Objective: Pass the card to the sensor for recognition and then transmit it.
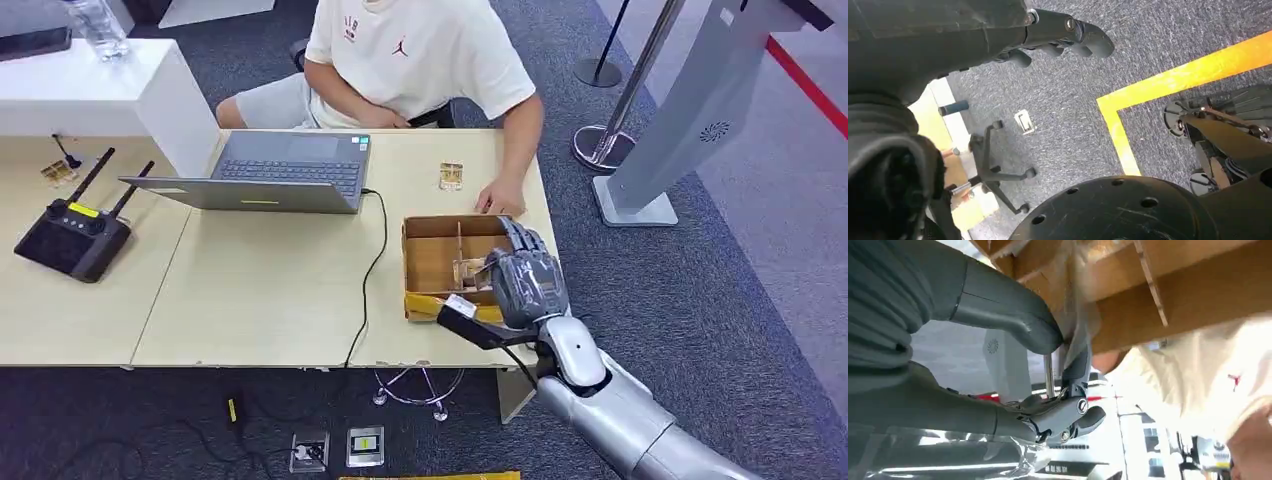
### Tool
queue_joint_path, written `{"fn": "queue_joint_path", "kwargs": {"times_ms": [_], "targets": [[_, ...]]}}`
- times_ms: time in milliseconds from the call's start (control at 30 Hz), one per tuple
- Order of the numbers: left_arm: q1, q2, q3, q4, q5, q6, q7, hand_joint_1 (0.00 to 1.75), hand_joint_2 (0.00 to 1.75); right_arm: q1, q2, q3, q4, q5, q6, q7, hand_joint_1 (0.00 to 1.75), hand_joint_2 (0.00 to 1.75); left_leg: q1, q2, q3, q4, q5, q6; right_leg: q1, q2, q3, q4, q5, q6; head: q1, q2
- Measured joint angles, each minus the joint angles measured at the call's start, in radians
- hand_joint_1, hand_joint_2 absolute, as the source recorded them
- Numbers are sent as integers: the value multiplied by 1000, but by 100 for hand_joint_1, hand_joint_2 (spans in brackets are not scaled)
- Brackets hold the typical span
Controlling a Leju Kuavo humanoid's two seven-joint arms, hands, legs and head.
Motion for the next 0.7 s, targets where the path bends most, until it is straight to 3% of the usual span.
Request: {"fn": "queue_joint_path", "kwargs": {"times_ms": [233,700], "targets": [[0,-1,-3,0,-13,0,0,0,0,-17,-2,-44,-72,71,-81,48,175,175,0,1,0,0,0,0,0,1,0,0,0,0,0,0],[-16,-2,-3,0,-56,0,5,0,0,-124,-53,-127,-241,76,-7,123,175,175,0,1,1,0,0,0,0,1,0,0,0,0,0,0]]}}
